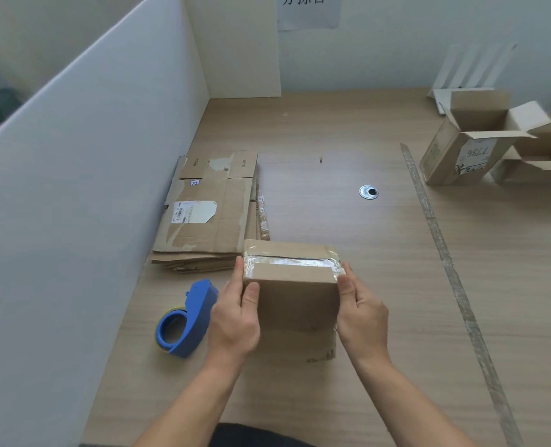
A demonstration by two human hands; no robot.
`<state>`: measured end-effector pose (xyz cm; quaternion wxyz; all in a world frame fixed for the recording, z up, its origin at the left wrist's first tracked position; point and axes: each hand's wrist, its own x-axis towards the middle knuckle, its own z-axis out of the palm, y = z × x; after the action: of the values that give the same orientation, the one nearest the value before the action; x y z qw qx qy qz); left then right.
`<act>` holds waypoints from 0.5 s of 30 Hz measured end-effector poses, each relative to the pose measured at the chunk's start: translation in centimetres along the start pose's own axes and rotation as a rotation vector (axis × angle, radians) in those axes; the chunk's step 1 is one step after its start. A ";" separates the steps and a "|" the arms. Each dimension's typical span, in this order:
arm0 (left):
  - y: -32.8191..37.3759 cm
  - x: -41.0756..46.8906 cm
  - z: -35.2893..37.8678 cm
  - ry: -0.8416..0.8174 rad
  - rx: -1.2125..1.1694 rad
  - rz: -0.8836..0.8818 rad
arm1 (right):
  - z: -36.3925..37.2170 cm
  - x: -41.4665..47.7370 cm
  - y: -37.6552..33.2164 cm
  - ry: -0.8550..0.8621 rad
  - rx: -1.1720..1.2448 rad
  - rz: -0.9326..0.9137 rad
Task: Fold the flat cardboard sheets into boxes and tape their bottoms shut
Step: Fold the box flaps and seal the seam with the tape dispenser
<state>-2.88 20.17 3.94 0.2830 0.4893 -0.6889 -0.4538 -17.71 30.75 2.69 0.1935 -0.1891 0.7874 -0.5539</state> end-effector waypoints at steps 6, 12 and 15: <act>1.0 0.9 -0.7 0.157 -0.017 -0.004 | 0.2 -0.4 0.0 -0.112 0.116 0.035; 2.3 -0.3 1.2 0.140 -0.069 -0.038 | 0.8 0.4 0.6 0.056 0.244 0.097; 2.5 -0.6 1.9 0.127 -0.031 0.004 | 0.5 0.4 1.0 0.086 0.234 0.093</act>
<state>-5.28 21.60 5.40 0.3348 0.5111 -0.6635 -0.4318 -17.85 30.44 1.54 0.2056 -0.1046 0.7330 -0.6399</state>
